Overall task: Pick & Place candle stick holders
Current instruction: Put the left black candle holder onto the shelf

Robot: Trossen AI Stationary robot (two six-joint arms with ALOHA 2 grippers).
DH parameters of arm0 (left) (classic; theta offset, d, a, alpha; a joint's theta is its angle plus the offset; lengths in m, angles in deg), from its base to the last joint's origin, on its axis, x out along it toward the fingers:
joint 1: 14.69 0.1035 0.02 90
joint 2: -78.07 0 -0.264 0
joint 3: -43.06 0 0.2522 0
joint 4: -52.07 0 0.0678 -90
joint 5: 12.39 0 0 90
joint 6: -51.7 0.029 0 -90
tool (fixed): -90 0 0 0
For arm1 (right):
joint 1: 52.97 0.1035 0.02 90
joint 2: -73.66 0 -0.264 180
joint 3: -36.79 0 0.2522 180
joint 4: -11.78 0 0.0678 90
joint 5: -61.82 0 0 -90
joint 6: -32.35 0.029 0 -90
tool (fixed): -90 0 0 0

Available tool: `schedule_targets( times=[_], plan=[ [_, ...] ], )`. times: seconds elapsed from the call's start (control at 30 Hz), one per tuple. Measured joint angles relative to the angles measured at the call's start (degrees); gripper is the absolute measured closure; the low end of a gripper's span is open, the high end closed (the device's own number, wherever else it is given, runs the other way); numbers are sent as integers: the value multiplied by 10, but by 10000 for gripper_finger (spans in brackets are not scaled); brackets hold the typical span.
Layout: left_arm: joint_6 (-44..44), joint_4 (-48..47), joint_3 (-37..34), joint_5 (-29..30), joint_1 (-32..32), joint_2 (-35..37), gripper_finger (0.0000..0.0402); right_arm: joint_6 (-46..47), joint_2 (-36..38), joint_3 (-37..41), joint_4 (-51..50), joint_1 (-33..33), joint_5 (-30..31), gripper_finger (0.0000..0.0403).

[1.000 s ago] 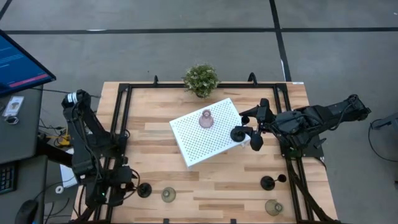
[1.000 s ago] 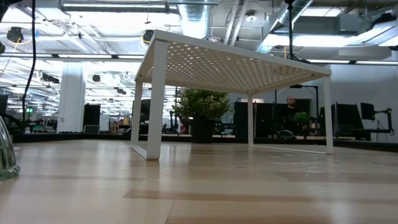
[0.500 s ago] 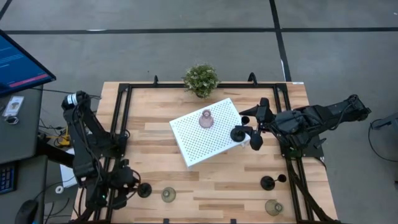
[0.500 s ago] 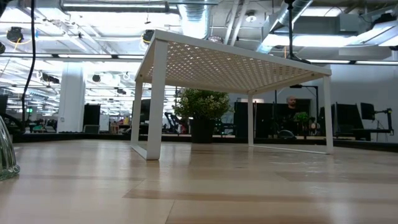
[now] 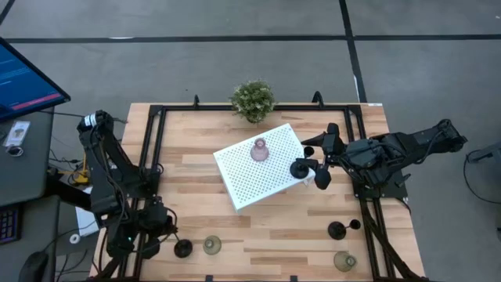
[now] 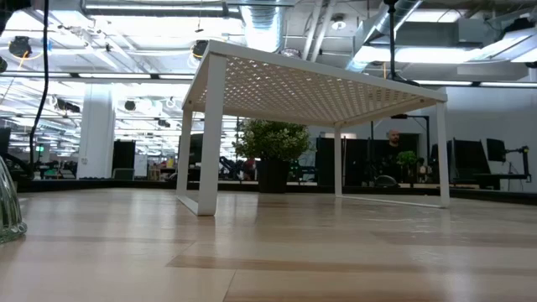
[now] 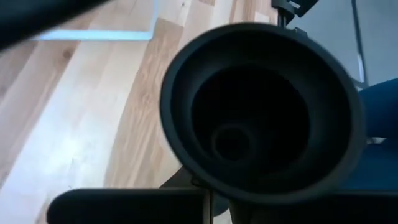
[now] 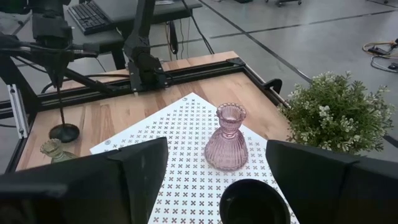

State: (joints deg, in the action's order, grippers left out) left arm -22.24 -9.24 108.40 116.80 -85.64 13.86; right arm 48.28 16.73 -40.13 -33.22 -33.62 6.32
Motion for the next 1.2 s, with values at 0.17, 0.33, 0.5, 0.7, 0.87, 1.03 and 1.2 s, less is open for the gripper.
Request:
schedule_targets(
  times=[0.17, 0.33, 0.5, 0.7, 0.87, 1.03, 1.2],
  plan=[
    [-5, -1, 15, -37, 20, 43, 389, 0, 0, 0, 0, 0, 0, 138],
    [-2, -3, 59, -26, 52, 90, 389, 0, 0, 0, 0, 0, 0, 138],
    [58, 0, 122, 60, 96, 116, 389, 2, 0, 0, 1, 0, 0, 138],
    [222, 31, 199, 135, 168, 112, 389, -10, 0, 0, 23, 0, 0, 138],
    [359, 89, 220, 139, 224, 100, 389, -52, 12, 0, 66, 0, 0, 138],
    [422, 106, 220, 137, 278, 78, 389, -85, 32, -3, 86, -2, 5, 138],
    [453, 107, 220, 110, 345, 42, 389, -98, 50, -26, 78, -4, 14, 138]
  ],
)
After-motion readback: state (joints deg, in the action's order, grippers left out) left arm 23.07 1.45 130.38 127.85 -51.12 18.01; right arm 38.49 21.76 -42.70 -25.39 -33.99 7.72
